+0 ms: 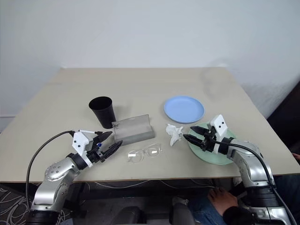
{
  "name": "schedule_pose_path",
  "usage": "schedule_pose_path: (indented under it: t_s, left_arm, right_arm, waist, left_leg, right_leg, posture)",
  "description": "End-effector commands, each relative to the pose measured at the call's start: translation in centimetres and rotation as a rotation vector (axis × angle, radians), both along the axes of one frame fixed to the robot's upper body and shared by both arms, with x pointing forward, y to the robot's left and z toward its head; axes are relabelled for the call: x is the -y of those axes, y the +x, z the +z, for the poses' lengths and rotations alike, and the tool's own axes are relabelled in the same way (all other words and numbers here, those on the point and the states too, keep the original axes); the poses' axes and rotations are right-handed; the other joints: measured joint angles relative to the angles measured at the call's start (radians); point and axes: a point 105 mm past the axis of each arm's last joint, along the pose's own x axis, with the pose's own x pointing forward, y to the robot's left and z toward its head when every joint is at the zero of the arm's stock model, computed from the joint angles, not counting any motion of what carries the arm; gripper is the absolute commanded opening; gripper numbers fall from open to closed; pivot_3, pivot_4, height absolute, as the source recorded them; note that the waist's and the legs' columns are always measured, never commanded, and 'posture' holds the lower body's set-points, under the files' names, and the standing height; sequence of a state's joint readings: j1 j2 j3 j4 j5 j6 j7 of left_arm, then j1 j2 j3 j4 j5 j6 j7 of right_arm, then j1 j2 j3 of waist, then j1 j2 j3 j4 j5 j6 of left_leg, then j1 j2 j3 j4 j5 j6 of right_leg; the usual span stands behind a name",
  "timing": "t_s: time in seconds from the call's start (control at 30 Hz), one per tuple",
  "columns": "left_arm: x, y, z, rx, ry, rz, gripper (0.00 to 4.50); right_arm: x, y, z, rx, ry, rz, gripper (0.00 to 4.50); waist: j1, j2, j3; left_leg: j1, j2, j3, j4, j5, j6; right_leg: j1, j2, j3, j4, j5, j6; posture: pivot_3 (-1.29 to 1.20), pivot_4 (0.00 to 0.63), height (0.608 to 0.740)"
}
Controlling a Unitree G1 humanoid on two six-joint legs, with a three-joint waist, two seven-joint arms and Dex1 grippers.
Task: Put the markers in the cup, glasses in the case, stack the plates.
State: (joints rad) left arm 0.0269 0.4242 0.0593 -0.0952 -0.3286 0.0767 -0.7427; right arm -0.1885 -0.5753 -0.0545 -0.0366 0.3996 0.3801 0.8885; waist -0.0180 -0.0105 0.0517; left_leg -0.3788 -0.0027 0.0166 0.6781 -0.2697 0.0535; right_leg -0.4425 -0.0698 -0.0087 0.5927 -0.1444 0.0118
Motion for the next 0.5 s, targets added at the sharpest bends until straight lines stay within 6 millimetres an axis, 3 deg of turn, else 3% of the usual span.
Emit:
schedule_pose_path:
  t_s: [0.03,0.2,0.3,0.4,0.43,0.5]
  left_arm:
    - [0.7,0.3,0.8,0.045,-0.005,-0.039,3.19]
    - [1.7,0.7,0.2,0.036,-0.010,-0.091,3.19]
    - [1.9,1.3,-0.1,0.038,-0.011,-0.109,3.22]
    - [2.3,1.7,-0.3,0.041,-0.010,-0.131,3.22]
    - [2.3,1.8,-0.4,0.042,-0.012,-0.134,3.22]
    - [2.4,1.9,-0.5,0.043,-0.015,-0.139,3.22]
  right_arm:
    - [0.2,-0.5,1.7,0.077,-0.017,-0.010,2.64]
    - [0.7,-0.8,2.2,0.103,-0.028,-0.043,2.64]
    - [0.8,-1.0,2.3,0.111,-0.026,-0.058,3.18]
    - [0.9,-1.4,2.3,0.114,-0.025,-0.068,4.26]
    - [0.9,-1.5,2.3,0.114,-0.026,-0.070,4.46]
    - [0.9,-1.7,2.2,0.114,-0.035,-0.075,4.46]
  waist:
    - [0.000,0.000,0.000]
    - [0.000,0.000,0.000]
    - [0.000,0.000,0.000]
    - [0.000,0.000,0.000]
    - [0.000,0.000,0.000]
    - [-0.001,0.000,0.000]
  left_leg:
    - [0.000,0.000,0.000,0.000,0.000,0.000]
    - [0.000,0.000,0.000,0.001,0.000,0.000]
    - [0.000,0.000,0.000,0.002,0.000,0.000]
    - [0.000,0.000,0.000,0.002,0.000,0.000]
    - [0.000,0.000,0.000,0.002,0.000,0.000]
    - [0.000,0.000,0.000,0.001,0.001,0.003]
  right_leg:
    - [0.000,0.000,0.000,0.000,0.000,0.000]
    - [0.000,0.000,0.000,0.000,0.000,0.000]
    - [0.001,0.000,0.000,0.000,0.000,0.000]
    - [0.001,0.000,0.000,0.000,0.000,0.000]
    - [0.001,0.000,0.000,0.000,0.000,0.000]
    - [0.001,0.000,0.000,0.000,0.000,0.000]
  posture:
    - [0.00,0.000,0.720]
    - [0.00,0.000,0.720]
    - [0.00,0.000,0.720]
    - [0.00,0.000,0.720]
    - [0.00,0.000,0.720]
    - [0.00,0.000,0.720]
